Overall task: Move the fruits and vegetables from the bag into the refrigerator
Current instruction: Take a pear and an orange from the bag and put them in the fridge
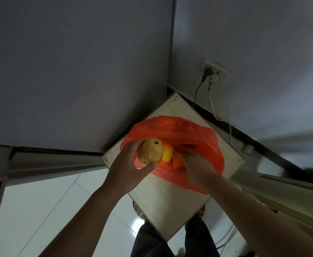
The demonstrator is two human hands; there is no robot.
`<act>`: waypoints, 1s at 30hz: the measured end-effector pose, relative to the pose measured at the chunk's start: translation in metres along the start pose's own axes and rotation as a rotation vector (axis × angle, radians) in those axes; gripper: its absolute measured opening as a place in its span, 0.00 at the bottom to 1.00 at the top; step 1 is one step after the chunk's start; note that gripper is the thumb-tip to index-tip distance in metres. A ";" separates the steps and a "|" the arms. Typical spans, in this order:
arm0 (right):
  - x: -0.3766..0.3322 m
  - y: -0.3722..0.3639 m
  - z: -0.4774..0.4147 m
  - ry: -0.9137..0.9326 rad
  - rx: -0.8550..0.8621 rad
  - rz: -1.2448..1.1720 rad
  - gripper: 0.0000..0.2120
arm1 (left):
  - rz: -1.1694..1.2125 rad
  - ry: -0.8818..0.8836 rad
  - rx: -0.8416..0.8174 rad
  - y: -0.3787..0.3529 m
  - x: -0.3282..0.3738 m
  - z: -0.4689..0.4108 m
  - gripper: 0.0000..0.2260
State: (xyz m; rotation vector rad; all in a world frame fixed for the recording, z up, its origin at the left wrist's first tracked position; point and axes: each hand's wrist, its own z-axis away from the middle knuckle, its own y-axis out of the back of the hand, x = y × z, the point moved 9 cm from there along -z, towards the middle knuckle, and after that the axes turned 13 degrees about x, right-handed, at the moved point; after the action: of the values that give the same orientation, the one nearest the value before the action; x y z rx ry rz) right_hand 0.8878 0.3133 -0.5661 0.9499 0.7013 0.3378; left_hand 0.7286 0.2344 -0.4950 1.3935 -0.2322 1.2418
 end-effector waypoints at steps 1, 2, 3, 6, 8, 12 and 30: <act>0.002 -0.001 0.000 -0.007 0.001 -0.003 0.27 | -0.003 -0.002 -0.007 -0.001 -0.002 0.000 0.32; 0.002 -0.001 0.000 -0.004 0.006 -0.009 0.28 | -0.008 -0.005 -0.016 -0.003 -0.002 0.000 0.32; 0.001 -0.001 0.001 0.009 0.015 -0.013 0.28 | -0.016 -0.007 -0.024 -0.004 -0.003 0.001 0.33; -0.001 0.006 0.005 0.029 0.059 -0.040 0.27 | -0.036 -0.016 -0.037 -0.005 0.000 0.002 0.33; -0.003 0.019 0.013 0.024 0.123 -0.090 0.27 | -0.031 -0.021 -0.038 -0.002 0.006 0.004 0.32; -0.020 0.064 0.039 0.005 0.270 -0.225 0.28 | -0.026 -0.010 -0.027 0.015 0.027 0.010 0.31; -0.083 0.246 0.163 -0.109 0.415 -0.968 0.31 | 0.256 0.127 0.255 0.129 0.184 0.149 0.22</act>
State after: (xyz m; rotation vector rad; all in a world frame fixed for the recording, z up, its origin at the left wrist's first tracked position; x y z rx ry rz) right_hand 0.9460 0.3013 -0.2650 0.8947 1.0627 -0.7301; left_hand 0.7858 0.1709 -0.2392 1.5290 -0.1713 1.6107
